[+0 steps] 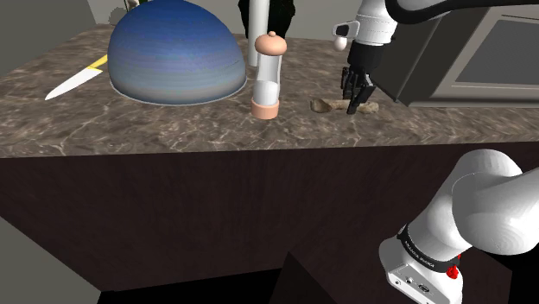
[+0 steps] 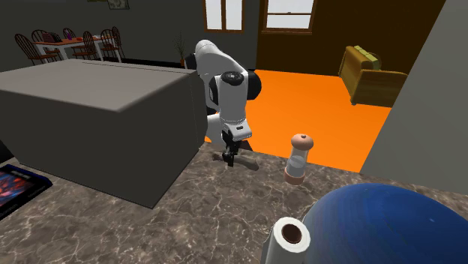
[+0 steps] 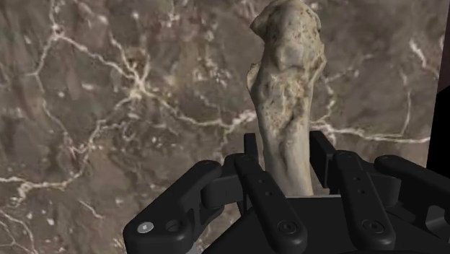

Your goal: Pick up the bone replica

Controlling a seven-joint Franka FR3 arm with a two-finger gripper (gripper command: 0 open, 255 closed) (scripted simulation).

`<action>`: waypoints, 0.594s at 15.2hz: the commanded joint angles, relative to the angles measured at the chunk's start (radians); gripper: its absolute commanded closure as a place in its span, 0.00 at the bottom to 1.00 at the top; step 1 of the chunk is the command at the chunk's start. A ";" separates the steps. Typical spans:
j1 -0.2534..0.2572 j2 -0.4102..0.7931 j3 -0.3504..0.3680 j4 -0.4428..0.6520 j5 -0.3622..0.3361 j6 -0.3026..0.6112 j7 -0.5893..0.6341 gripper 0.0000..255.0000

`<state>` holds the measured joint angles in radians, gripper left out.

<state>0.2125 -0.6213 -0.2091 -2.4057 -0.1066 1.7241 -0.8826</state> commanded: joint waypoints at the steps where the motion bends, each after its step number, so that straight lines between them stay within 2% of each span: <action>1: 0.000 0.000 0.000 0.000 0.000 0.000 0.000 1.00; 4: 0.000 -0.002 0.001 -0.002 0.000 0.001 0.001 1.00; 9: 0.003 0.000 0.007 0.066 0.005 -0.066 0.001 1.00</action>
<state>0.2144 -0.6243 -0.2030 -2.3570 -0.1025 1.6724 -0.8814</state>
